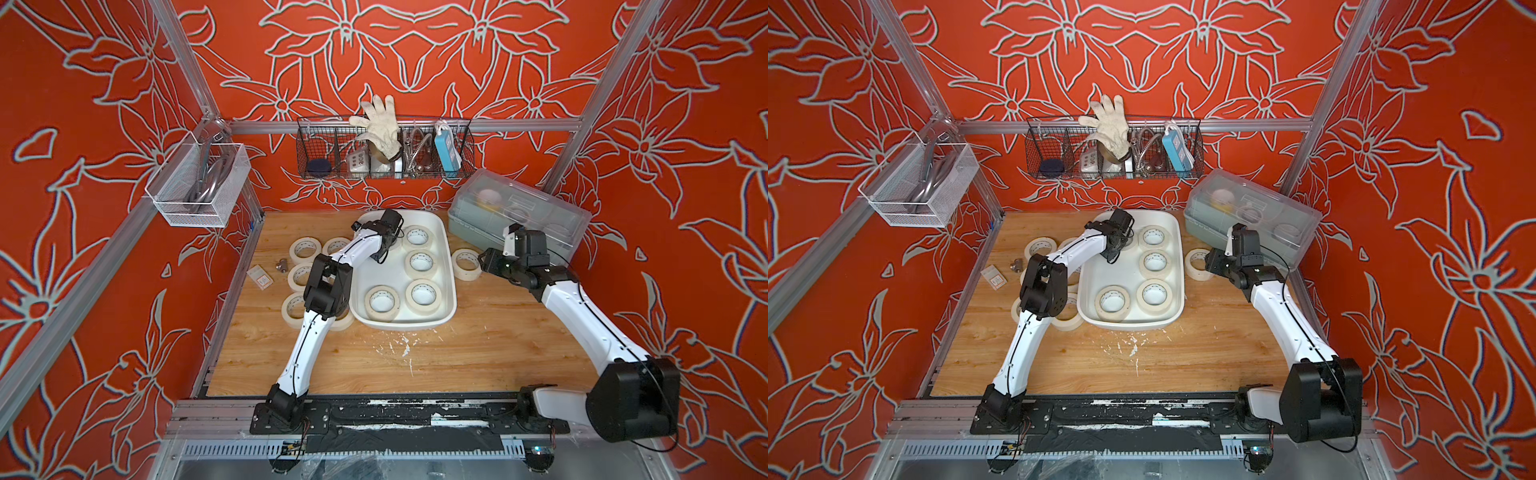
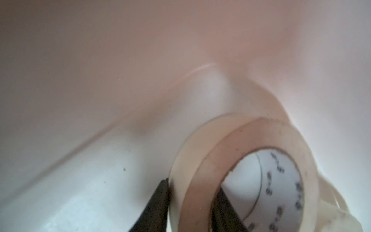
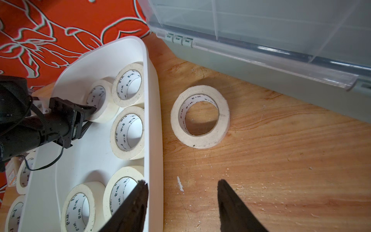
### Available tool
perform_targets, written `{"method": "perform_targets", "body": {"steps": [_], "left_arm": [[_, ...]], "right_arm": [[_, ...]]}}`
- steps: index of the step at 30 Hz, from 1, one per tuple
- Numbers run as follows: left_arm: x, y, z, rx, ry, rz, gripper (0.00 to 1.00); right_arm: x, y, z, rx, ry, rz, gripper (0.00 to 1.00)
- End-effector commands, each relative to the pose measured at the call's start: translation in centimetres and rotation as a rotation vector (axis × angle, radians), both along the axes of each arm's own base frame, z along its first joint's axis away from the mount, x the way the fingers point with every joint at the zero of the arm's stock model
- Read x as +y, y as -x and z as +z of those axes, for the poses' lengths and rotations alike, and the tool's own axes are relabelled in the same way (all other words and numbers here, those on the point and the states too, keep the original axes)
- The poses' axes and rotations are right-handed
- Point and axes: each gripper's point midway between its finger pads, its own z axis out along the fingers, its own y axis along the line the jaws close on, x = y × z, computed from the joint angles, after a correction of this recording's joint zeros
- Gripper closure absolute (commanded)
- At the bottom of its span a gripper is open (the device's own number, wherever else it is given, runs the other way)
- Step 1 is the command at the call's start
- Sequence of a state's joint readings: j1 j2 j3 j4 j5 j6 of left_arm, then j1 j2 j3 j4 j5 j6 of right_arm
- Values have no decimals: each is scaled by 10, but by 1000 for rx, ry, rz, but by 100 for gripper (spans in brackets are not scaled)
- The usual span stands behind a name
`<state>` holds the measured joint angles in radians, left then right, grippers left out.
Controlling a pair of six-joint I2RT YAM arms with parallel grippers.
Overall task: Take out the art tape in the storage box
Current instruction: Pick up the art tape from the storage box.
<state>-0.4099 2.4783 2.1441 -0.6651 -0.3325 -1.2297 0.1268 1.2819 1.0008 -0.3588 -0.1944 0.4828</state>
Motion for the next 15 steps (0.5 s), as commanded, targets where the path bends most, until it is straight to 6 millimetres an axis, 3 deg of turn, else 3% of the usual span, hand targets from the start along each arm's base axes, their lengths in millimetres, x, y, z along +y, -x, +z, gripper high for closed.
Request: {"method": "perform_targets", "body": {"steps": [1,5,10,15], "left_arm": [[-3,15,15,25,2,-61,74],[-3,23,40,-3,-15,-122,78],[-4,38,88,-46,-106,-250,79],[-16,59,135,-74,-194,-492,81]], "right_arm": [[-1,1,-1,3,-10,-1,41],[1,0,2,-3,-16,6,42],[3,2,7,-5,-31,17,42],[10,6,16,-21,-64,44,44]]}}
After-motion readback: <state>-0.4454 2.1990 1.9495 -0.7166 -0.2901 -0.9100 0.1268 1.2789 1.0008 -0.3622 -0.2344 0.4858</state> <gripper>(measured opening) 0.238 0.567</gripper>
